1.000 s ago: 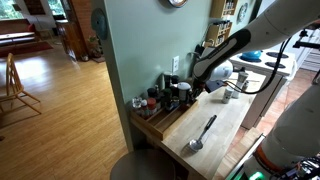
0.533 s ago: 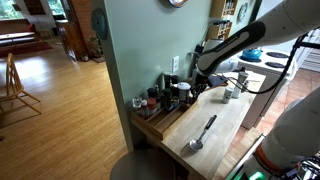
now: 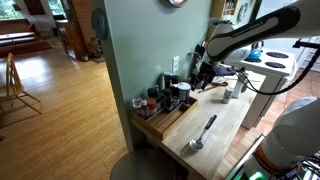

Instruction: Place the blue container on the tray

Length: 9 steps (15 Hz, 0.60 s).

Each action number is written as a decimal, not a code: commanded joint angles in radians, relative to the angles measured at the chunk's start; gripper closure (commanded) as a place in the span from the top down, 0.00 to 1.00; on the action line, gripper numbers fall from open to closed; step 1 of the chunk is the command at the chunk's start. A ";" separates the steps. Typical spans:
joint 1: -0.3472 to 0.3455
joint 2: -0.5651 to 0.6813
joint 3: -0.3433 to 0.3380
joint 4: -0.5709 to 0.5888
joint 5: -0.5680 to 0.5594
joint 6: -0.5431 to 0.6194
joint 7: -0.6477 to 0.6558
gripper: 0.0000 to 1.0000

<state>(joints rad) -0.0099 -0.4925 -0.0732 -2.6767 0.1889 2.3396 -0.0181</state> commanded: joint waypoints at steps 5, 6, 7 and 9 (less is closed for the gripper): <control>-0.022 -0.231 -0.060 -0.098 0.055 -0.050 0.004 1.00; -0.019 -0.243 -0.081 -0.107 0.065 -0.041 -0.021 1.00; 0.036 -0.236 -0.146 -0.092 0.099 -0.058 -0.147 1.00; -0.003 -0.205 -0.093 -0.073 0.074 -0.036 -0.083 0.99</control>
<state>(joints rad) -0.0083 -0.6984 -0.1717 -2.7510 0.2602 2.3066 -0.1001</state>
